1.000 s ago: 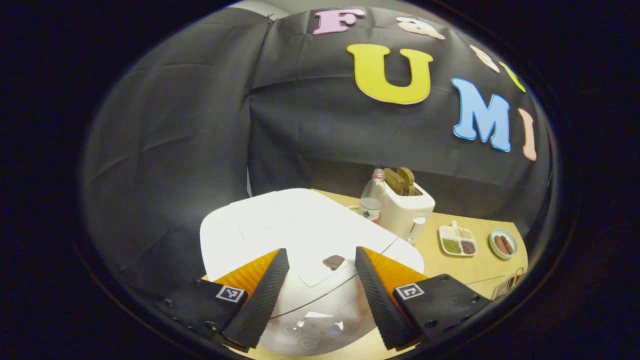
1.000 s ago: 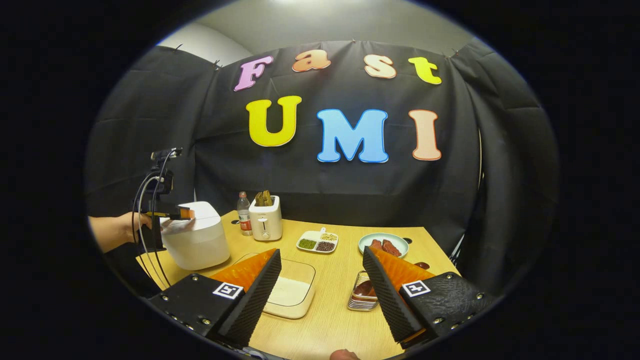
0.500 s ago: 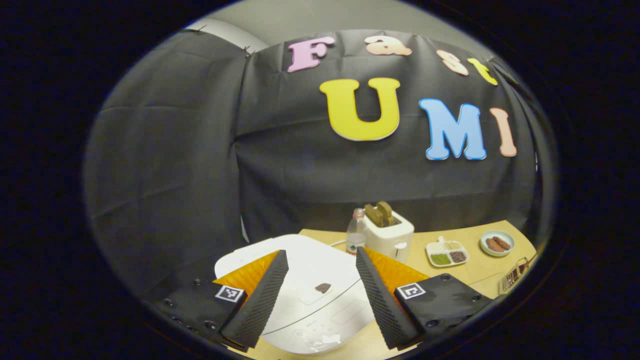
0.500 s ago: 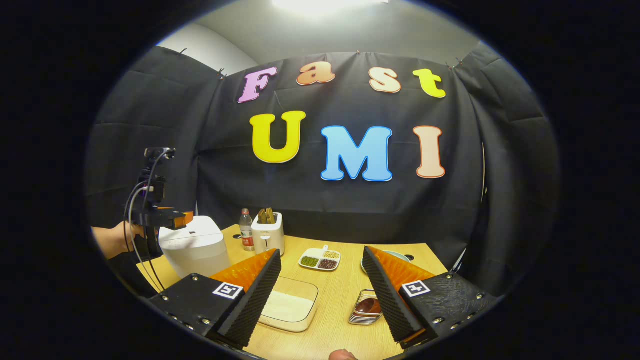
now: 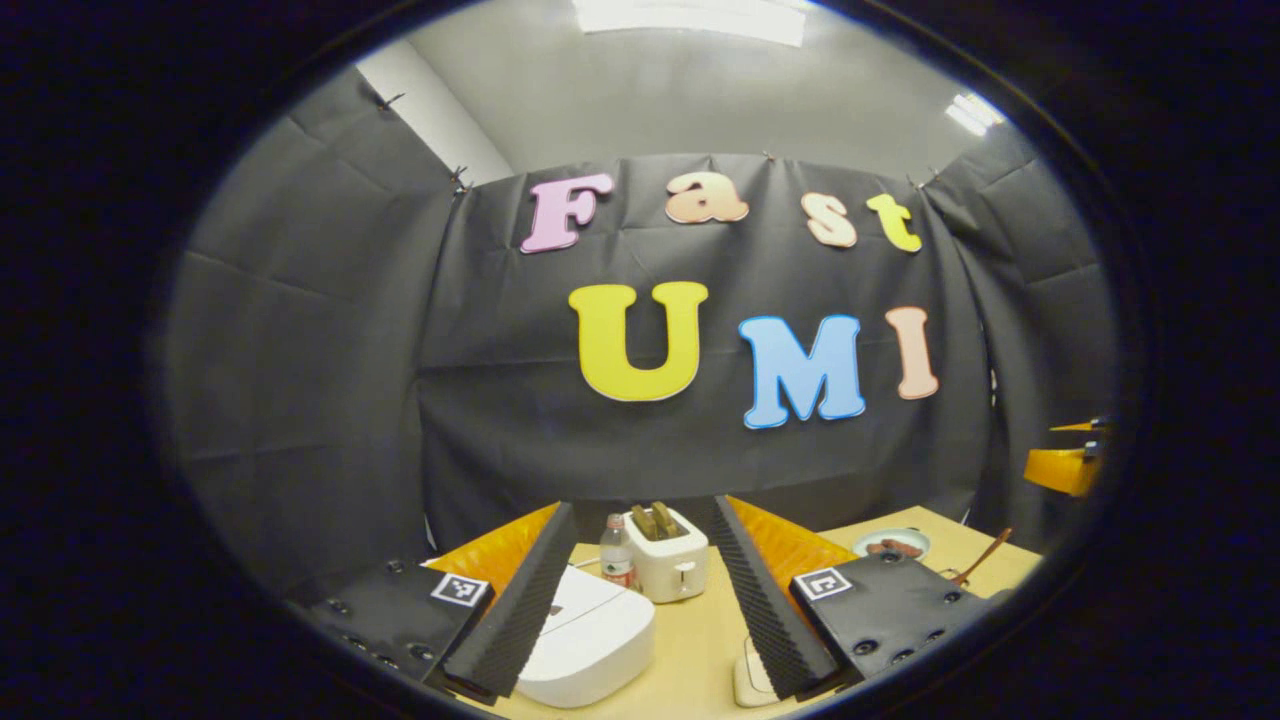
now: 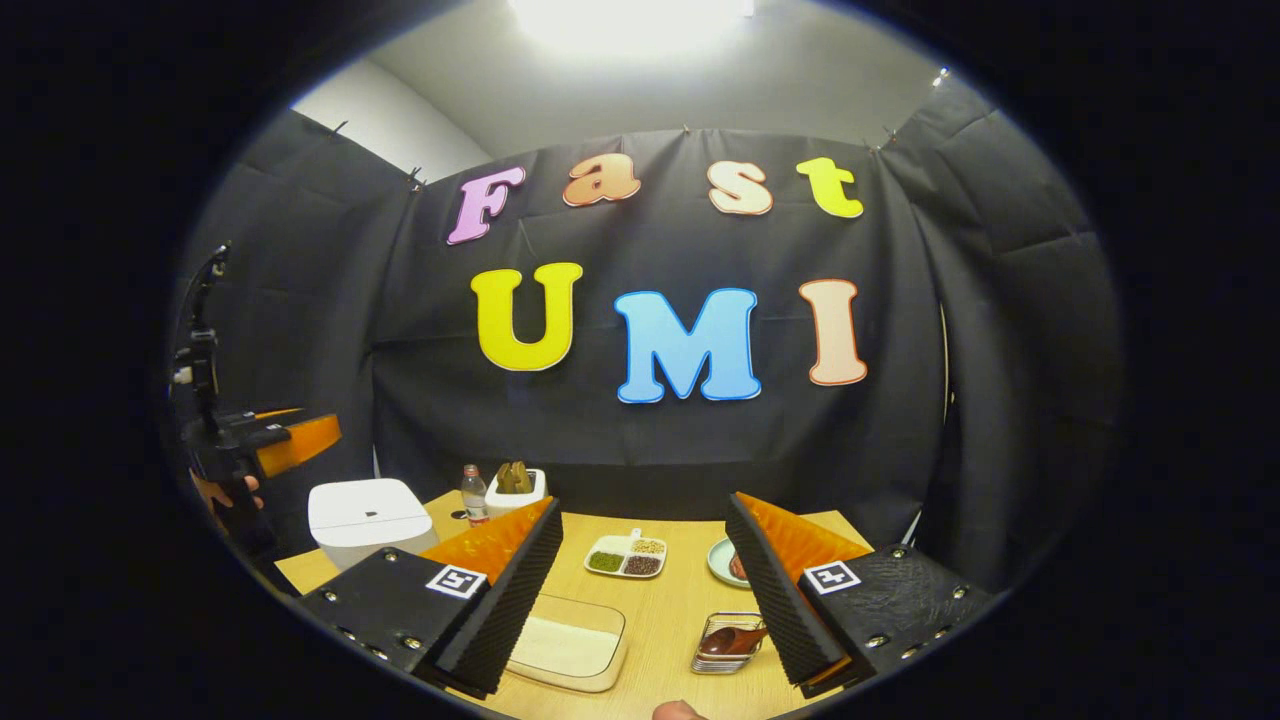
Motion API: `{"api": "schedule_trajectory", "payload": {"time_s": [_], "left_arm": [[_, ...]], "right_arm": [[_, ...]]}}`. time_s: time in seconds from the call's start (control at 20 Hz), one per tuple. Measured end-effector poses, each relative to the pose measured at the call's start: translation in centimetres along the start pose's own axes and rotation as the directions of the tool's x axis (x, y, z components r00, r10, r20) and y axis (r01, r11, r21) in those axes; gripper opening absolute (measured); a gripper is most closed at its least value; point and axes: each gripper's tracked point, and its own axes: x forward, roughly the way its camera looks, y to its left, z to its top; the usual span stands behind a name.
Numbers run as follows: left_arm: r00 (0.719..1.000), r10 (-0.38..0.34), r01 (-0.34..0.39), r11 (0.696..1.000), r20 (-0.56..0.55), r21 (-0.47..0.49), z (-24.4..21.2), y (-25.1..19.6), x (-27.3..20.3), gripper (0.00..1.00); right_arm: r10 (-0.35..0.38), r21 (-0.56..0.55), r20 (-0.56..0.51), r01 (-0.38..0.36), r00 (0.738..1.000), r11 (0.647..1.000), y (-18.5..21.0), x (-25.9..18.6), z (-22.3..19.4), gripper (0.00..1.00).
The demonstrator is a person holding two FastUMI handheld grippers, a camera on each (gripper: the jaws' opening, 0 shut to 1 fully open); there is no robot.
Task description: Close the left gripper, press the button to open the rice cooker; take a wooden spoon from the chopstick holder with the right hand, scoop a spoonful of rice and pour it into the rice cooker, then put the wooden spoon back into the chopstick holder.
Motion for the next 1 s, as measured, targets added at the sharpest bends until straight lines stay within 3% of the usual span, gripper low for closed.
{"api": "schedule_trajectory", "payload": {"time_s": [0.3, 0.45, 0.8, 1.0], "left_arm": [[0.997, -0.069, 0.068, 0.997, 0.02, 0.04, 0.0, -2.6, -3.1, 0.95], [0.997, -0.082, 0.082, 0.997, 0.003, 0.006, -0.7, -3.5, -3.5, 0.95], [0.997, -0.078, 0.078, 0.994, 0.002, -0.074, -0.4, -4.1, -3.7, 0.94], [0.997, -0.076, 0.076, 0.996, 0.0, -0.053, -0.2, -3.5, -3.8, 0.95]], "right_arm": [[-0.054, -0.007, 0.016, 0.054, 0.998, 0.999, -1.6, -1.1, -0.7, 0.99], [-0.061, -0.031, 0.037, 0.062, 0.997, 0.998, -1.8, -1.4, -0.2, 0.99], [-0.047, -0.049, 0.099, 0.052, 0.994, 0.997, -1.0, -0.8, 1.9, 0.99], [-0.034, -0.055, 0.112, 0.04, 0.993, 0.998, 0.0, -0.5, 2.0, 0.99]]}}
